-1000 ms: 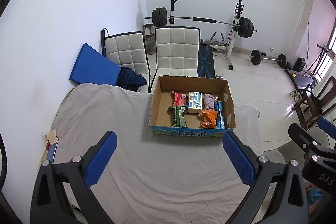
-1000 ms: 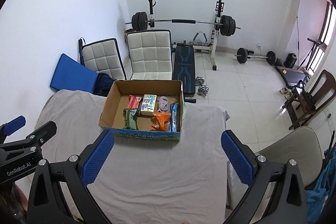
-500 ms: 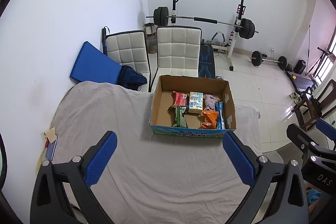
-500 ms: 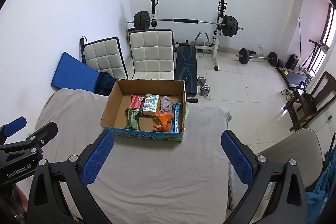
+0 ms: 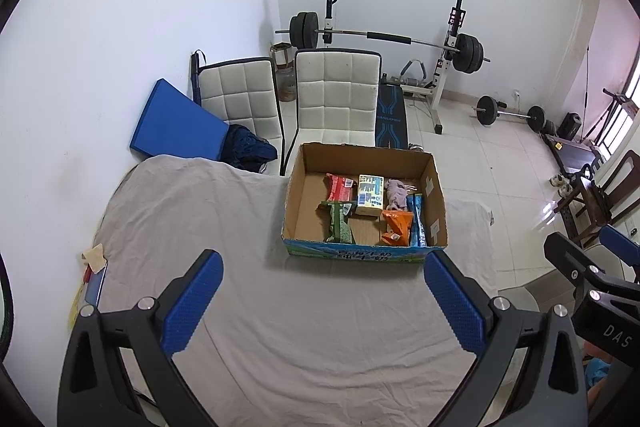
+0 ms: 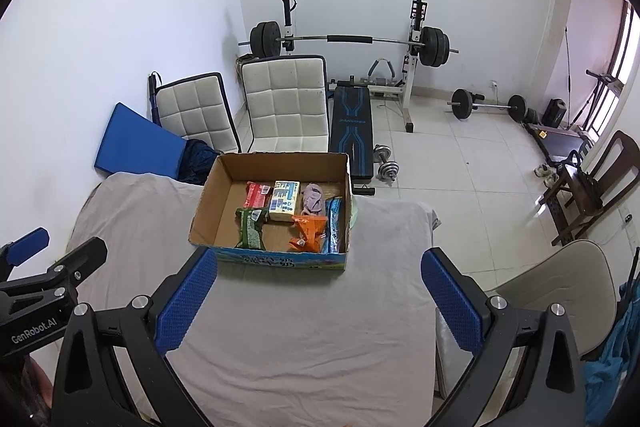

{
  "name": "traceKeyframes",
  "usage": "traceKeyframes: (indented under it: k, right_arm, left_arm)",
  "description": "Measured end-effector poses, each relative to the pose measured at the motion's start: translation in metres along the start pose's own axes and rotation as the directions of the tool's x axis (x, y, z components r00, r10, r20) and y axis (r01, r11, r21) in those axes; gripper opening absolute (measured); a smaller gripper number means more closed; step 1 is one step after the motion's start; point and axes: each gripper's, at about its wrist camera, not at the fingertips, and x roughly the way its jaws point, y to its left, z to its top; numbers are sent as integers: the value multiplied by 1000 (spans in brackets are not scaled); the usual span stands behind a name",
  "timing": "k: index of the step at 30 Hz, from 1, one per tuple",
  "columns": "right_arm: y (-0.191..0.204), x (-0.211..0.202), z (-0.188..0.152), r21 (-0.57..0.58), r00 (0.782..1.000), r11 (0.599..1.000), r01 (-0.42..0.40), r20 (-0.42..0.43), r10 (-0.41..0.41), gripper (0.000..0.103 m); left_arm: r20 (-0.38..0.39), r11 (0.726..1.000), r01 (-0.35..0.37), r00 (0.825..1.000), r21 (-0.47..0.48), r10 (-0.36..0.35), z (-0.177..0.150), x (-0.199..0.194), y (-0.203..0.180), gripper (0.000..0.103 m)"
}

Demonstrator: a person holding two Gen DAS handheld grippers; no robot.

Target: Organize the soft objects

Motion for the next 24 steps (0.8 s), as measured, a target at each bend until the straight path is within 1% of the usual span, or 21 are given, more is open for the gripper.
traceKeyframes:
  k: [13,24]
  right_arm:
    - [0,2,1,1,1000,1000,-2,0,2,103]
    - [1,5,3,11,1000,1000,17,12,-17,103]
  left_arm:
    - [-6,1000,0,1000,-6,0,0,-1,-3,103]
    - [-2,1000,-1,1000,-8,1,1,-4,-8,103]
